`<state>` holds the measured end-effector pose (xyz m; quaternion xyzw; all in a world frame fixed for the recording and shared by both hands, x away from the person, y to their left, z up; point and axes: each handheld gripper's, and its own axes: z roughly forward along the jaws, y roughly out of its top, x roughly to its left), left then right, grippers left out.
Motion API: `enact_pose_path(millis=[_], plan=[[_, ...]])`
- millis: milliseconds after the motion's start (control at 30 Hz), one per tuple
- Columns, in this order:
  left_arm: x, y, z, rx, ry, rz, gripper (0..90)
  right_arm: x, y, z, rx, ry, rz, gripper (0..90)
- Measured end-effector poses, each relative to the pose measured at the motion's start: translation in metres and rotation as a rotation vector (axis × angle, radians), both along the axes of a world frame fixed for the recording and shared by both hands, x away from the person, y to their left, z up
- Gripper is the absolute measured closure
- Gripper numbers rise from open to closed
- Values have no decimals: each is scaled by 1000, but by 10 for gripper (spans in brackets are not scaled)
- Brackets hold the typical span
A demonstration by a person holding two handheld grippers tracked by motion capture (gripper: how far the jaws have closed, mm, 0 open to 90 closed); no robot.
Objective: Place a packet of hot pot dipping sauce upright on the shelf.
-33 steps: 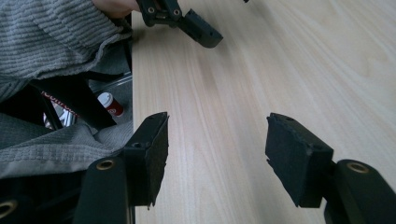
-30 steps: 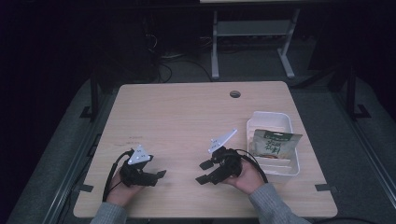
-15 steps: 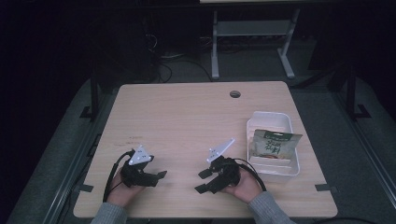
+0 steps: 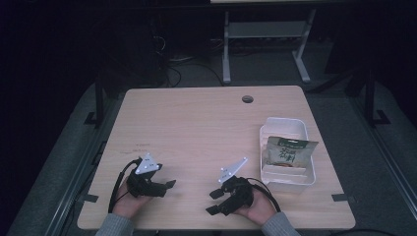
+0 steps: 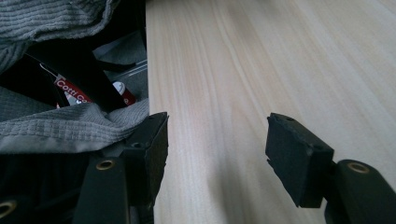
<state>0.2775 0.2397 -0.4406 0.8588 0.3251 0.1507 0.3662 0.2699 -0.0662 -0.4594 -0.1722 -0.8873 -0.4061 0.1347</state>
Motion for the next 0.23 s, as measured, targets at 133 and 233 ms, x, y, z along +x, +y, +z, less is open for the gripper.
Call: enact_pose_path(millis=[133,233], plan=[[0,0,1,-3,-3,-1,223,-5,0,0,14,-9,-4,373],[0,-1,1,-3,-3,-2,223,-6,1,2,23,-14,-7,372]])
